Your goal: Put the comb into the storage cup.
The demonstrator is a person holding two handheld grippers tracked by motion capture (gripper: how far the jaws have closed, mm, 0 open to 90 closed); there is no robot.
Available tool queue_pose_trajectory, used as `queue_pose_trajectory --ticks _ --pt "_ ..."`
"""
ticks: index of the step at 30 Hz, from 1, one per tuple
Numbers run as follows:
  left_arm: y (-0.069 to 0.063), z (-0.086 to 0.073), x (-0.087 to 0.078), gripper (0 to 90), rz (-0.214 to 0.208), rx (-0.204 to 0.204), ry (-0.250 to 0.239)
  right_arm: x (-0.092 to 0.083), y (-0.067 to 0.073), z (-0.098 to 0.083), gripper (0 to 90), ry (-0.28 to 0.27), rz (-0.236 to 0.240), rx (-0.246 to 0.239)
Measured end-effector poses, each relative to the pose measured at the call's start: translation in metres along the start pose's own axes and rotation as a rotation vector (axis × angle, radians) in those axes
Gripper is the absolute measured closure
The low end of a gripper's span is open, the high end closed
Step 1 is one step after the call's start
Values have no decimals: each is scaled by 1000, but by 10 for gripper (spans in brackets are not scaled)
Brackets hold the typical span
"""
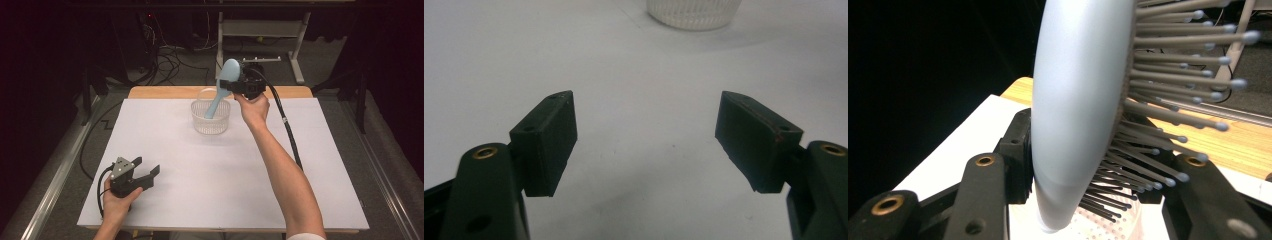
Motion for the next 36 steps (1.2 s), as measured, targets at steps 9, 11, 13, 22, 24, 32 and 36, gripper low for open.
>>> queue_pose_trajectory --ticks 9,11,13,22,24,32,36 --pt "1 1 1 257 -6 -8 -8 9 5 -7 539 23 2 -18" --pt "1 1 1 257 -6 -7 -6 10 5 -8 537 26 1 -24" --pt "1 1 1 257 -6 -5 -4 11 5 -10 534 28 -6 -30" --pt "1 1 2 257 -13 -10 -4 22 11 -18 527 41 -16 -45" --pt "1 1 2 257 -15 -10 -4 24 12 -20 524 45 -22 -50" --pt "0 1 2 257 -17 -11 -5 32 12 -28 520 45 -38 -42" --pt "0 2 2 257 -20 -10 -8 35 12 -30 518 50 -39 -42"
Point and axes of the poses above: each handheld gripper's, and its own axes: x roughly forward along the jaws, z roughly out of its top, y roughly to its left, the point moved 7 cm from there along x, roughly forward along the jaws, and after that the axes turned 4 degrees about -y, right-handed, at the moved point
